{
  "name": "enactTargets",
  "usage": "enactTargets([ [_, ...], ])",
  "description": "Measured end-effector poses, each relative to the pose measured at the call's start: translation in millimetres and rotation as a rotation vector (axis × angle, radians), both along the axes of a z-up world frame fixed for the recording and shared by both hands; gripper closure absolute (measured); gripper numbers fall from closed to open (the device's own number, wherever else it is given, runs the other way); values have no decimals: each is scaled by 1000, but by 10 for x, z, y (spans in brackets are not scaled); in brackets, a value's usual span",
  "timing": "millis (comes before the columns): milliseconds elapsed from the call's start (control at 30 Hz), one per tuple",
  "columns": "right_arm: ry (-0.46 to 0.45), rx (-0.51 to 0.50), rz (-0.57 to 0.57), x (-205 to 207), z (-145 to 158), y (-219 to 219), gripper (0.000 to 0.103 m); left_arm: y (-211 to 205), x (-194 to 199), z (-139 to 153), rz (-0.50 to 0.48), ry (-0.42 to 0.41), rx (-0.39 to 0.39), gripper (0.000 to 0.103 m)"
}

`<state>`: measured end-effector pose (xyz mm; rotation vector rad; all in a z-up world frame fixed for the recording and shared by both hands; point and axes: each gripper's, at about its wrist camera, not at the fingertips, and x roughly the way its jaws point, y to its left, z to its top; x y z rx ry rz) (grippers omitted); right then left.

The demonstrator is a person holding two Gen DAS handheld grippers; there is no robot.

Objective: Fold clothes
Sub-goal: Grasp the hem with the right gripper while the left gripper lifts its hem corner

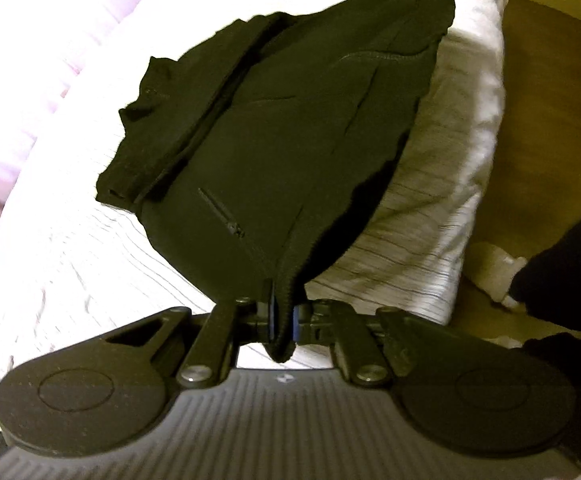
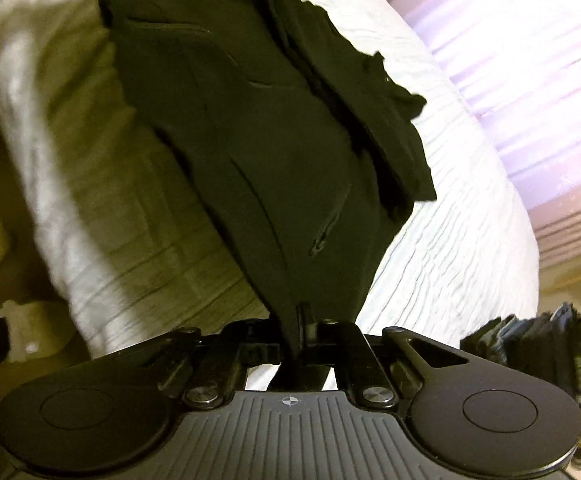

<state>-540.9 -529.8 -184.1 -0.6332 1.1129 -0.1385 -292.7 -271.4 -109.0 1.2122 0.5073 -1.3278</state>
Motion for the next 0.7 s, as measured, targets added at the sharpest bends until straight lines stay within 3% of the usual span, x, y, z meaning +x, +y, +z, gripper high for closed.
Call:
enactTargets([
  [167,46,12,20,-197,369,304,99,433,-246,198,-30,60,3,98],
  [433,196,154,-46,-904,612,1137,99,1278,-675,130,-64,285,137,98],
  [567,218,165,-54,-867,629,1251,99,1207,-424,175,-63,272,89,98],
  [700,132,76,-39,-447,927,1025,99,844,99,440,-47,208,-31,98],
])
